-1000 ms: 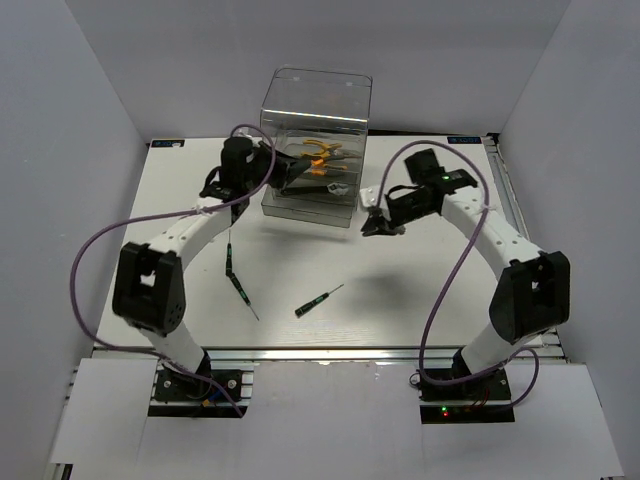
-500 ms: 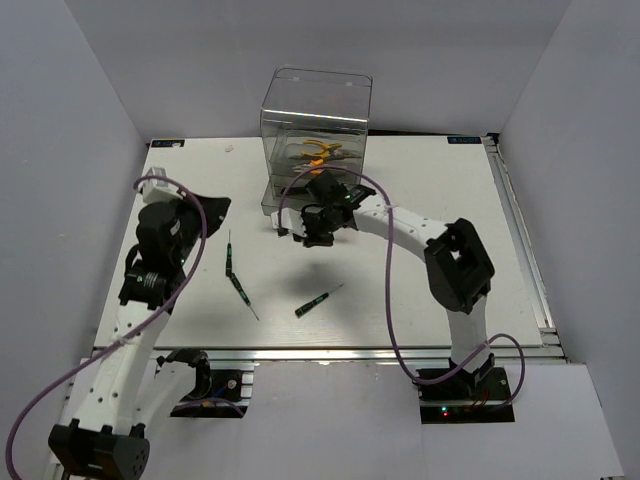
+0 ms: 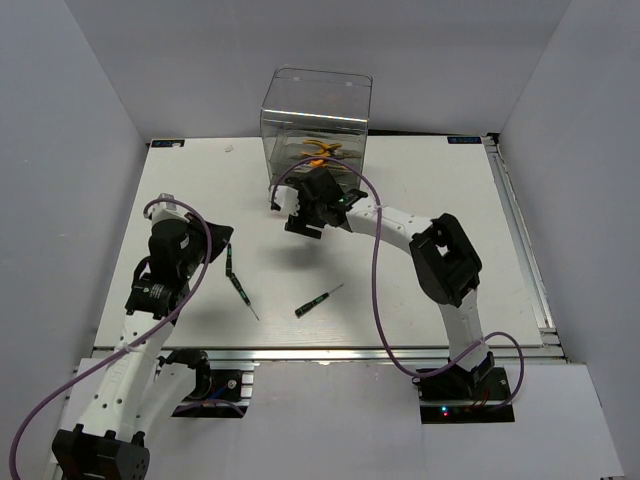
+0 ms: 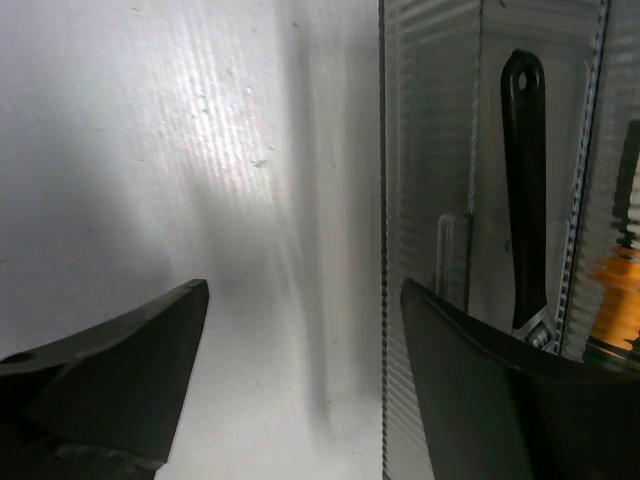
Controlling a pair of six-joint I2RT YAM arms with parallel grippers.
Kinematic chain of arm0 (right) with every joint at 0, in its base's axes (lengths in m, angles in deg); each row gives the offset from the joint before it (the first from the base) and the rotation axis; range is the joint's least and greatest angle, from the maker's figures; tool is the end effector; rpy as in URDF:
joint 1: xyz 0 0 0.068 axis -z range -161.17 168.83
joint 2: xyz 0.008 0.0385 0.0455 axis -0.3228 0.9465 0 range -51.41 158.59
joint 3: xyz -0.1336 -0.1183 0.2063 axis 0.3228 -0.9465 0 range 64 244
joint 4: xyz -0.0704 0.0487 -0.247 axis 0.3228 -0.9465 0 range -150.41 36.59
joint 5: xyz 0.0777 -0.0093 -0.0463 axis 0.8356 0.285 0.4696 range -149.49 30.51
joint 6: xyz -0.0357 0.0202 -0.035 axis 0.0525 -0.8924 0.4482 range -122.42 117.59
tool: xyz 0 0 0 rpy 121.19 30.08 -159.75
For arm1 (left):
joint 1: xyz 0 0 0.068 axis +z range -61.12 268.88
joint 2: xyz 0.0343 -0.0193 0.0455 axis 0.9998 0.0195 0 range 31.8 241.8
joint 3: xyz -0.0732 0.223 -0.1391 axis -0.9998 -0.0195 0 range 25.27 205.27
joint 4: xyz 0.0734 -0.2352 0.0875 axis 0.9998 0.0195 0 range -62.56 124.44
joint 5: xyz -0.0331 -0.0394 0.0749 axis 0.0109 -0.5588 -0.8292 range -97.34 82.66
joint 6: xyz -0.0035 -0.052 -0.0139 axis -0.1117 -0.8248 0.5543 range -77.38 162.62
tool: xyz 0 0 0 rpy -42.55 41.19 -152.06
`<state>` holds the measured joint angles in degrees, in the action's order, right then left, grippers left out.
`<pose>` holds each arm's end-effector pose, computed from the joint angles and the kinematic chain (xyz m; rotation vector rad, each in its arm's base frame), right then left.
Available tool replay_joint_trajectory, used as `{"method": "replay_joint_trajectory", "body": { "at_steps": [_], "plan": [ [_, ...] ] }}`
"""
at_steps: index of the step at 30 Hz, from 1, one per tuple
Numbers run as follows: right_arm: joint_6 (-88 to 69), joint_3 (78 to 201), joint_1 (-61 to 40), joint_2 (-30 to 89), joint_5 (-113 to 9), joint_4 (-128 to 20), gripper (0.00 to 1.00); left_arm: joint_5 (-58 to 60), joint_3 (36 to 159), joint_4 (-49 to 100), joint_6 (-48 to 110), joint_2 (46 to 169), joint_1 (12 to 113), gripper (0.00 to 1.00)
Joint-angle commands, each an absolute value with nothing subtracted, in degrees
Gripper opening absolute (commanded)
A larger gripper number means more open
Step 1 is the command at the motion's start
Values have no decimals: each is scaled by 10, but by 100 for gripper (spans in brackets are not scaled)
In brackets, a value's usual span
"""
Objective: Sort the tools into containers
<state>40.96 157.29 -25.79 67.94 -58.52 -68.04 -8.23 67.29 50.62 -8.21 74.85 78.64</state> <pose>0.3405 0.3368 0.2184 -1.5909 1.6346 0.0308 0.1703 -0.0302 0.3044 -0.7228 1.9251 -0.6622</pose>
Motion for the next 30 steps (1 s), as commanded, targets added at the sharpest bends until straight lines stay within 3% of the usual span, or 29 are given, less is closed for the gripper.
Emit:
{"method": "replay_joint_trajectory", "body": {
  "at_steps": [1, 6, 11, 14, 18, 21, 26, 30],
  "plan": [
    [406, 1602, -235, 686, -618, -626, 86, -74, 673, 505, -92, 746, 789, 24],
    [414, 1619, -213, 695, -604, -611, 89, -44, 657, 490, -104, 749, 788, 31],
    [423, 1643, -193, 709, -600, -611, 89, 36, 620, 413, -120, 781, 788, 52],
    [423, 1643, -187, 708, -579, -611, 89, 82, 598, 360, -143, 813, 789, 57],
    [421, 1635, -176, 672, -484, -684, 89, 129, 573, 277, -167, 854, 788, 59],
    [485, 1602, -157, 599, -290, -773, 88, 165, 558, 176, -199, 896, 788, 59],
    [529, 1523, -119, 488, -122, -840, 77, 171, 615, 131, -205, 1048, 770, 57],
    [505, 1437, -51, 425, -66, -822, 70, 173, 660, 61, -243, 1169, 746, 52]
  ]
}}
